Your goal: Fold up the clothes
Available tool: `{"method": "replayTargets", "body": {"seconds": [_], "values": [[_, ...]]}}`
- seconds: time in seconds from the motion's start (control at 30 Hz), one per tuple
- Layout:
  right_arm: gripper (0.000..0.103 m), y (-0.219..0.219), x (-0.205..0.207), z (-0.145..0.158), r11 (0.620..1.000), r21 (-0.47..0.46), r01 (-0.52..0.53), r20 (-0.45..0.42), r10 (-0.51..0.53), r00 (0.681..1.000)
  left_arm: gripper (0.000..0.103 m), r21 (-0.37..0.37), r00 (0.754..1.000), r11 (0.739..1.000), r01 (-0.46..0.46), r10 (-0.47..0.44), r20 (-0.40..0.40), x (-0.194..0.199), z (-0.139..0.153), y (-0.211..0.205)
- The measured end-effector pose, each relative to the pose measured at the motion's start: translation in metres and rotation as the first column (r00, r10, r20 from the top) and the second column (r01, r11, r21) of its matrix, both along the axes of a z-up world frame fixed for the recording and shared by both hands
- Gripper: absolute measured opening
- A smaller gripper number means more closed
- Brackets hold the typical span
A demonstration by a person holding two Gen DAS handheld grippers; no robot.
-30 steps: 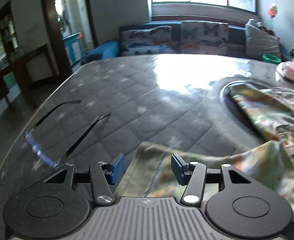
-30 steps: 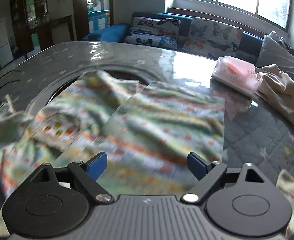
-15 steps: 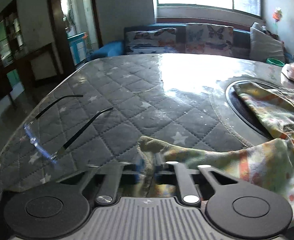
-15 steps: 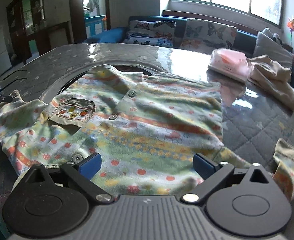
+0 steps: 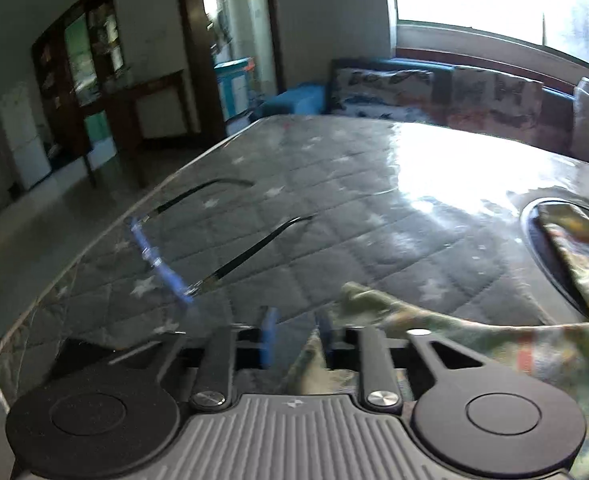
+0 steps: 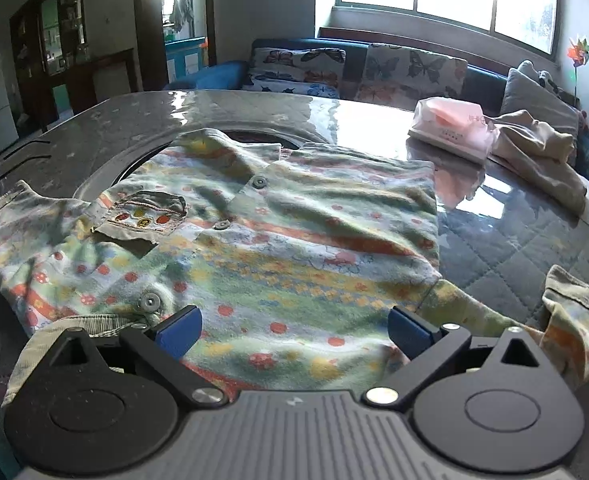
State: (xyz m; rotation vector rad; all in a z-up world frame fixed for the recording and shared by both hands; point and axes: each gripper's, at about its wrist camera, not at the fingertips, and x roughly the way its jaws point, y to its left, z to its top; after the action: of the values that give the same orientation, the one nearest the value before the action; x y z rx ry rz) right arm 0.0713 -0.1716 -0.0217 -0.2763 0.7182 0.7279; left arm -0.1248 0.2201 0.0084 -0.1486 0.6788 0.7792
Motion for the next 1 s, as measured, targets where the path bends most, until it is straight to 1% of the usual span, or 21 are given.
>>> {"method": "replayTargets", "body": {"seconds": [0.1, 0.17, 0.23, 0.37, 0.43, 0.5, 0.57, 0.6, 0.63, 0.67, 0.7, 0.73, 0.77, 0.8, 0.87, 0.9, 0.93, 0.97, 1.0], "values": [[0.101, -0.012, 0.006, 0.002, 0.999, 0.019, 0.048, -0.004, -0.048, 0.999, 0.035, -0.003, 0.999, 0.999, 0.037, -0.037, -0.028, 0.007, -0.007, -0.004], [0.101, -0.02, 0.01, 0.004, 0.996, 0.031, 0.079, -0.007, -0.079, 0.997, 0.036, 0.028, 0.997, 0.999, 0.041, -0.04, -0.061, 0.01, -0.013, -0.006], [0.1, -0.028, 0.014, 0.005, 0.993, 0.043, 0.111, -0.01, -0.111, 0.994, 0.036, 0.043, 0.997, 0.998, 0.036, -0.034, -0.065, 0.01, -0.014, -0.006], [0.1, -0.045, 0.022, 0.008, 0.982, 0.067, 0.174, -0.018, -0.173, 0.985, 0.037, 0.024, 0.998, 1.0, 0.018, -0.017, -0.057, 0.008, -0.015, 0.002], [0.1, -0.053, 0.025, 0.009, 0.976, 0.079, 0.205, -0.023, -0.204, 0.979, 0.037, 0.027, 0.998, 1.0, 0.015, -0.014, -0.059, 0.009, -0.015, 0.001], [0.1, -0.061, 0.029, 0.011, 0.967, 0.09, 0.236, -0.027, -0.235, 0.972, 0.037, 0.028, 0.998, 1.0, 0.011, -0.009, -0.058, 0.011, -0.015, 0.003], [0.099, -0.068, 0.044, 0.011, 0.947, 0.117, 0.299, -0.029, -0.298, 0.954, 0.037, 0.024, 0.998, 1.0, 0.006, -0.005, -0.056, 0.012, -0.015, 0.004], [0.099, -0.069, 0.049, 0.011, 0.939, 0.125, 0.32, -0.018, -0.32, 0.947, 0.038, 0.024, 0.998, 1.0, 0.005, -0.004, -0.056, 0.012, -0.015, 0.004], [0.099, -0.072, 0.055, 0.013, 0.93, 0.12, 0.348, 0.013, -0.352, 0.936, 0.04, 0.025, 0.998, 1.0, 0.004, -0.002, -0.057, 0.013, -0.015, 0.005], [0.096, -0.072, 0.059, 0.013, 0.924, 0.108, 0.368, 0.039, -0.374, 0.927, 0.041, 0.026, 0.998, 1.0, 0.002, -0.001, -0.059, 0.013, -0.015, 0.005], [0.092, -0.071, 0.063, 0.013, 0.917, 0.08, 0.391, 0.064, -0.396, 0.916, 0.042, 0.027, 0.998, 1.0, 0.0, 0.001, -0.06, 0.013, -0.015, 0.006], [0.09, -0.07, 0.067, 0.012, 0.908, 0.044, 0.417, 0.093, -0.419, 0.903, 0.044, 0.028, 0.998, 1.0, -0.001, 0.003, -0.061, 0.013, -0.015, 0.006], [0.085, -0.069, 0.071, 0.011, 0.896, 0.008, 0.443, 0.121, -0.441, 0.889, 0.044, 0.028, 0.998, 1.0, -0.001, 0.003, -0.061, 0.013, -0.015, 0.006], [0.077, -0.07, 0.075, 0.009, 0.891, -0.014, 0.454, 0.13, -0.449, 0.884, 0.045, 0.028, 0.998, 1.0, -0.001, 0.003, -0.061, 0.013, -0.015, 0.007], [0.073, -0.075, 0.081, 0.003, 0.88, -0.076, 0.469, 0.1, -0.461, 0.882, 0.047, 0.033, 0.998, 0.999, -0.004, 0.006, -0.062, 0.013, -0.015, 0.006], [0.069, -0.077, 0.084, -0.002, 0.874, -0.101, 0.475, 0.088, -0.468, 0.879, 0.047, 0.034, 0.998, 0.999, -0.004, 0.006, -0.063, 0.013, -0.015, 0.007], [0.068, -0.081, 0.084, -0.004, 0.877, -0.097, 0.47, 0.084, -0.464, 0.882, 0.047, 0.034, 0.998, 0.999, -0.004, 0.006, -0.063, 0.013, -0.015, 0.007], [0.06, -0.085, 0.083, -0.004, 0.876, -0.092, 0.473, 0.087, -0.466, 0.88, 0.048, 0.034, 0.998, 0.999, -0.005, 0.007, -0.063, 0.013, -0.015, 0.008], [0.041, -0.088, 0.081, -0.003, 0.872, -0.093, 0.481, 0.094, -0.474, 0.876, 0.049, 0.033, 0.998, 0.999, -0.006, 0.009, -0.063, 0.013, -0.015, 0.009]]}}
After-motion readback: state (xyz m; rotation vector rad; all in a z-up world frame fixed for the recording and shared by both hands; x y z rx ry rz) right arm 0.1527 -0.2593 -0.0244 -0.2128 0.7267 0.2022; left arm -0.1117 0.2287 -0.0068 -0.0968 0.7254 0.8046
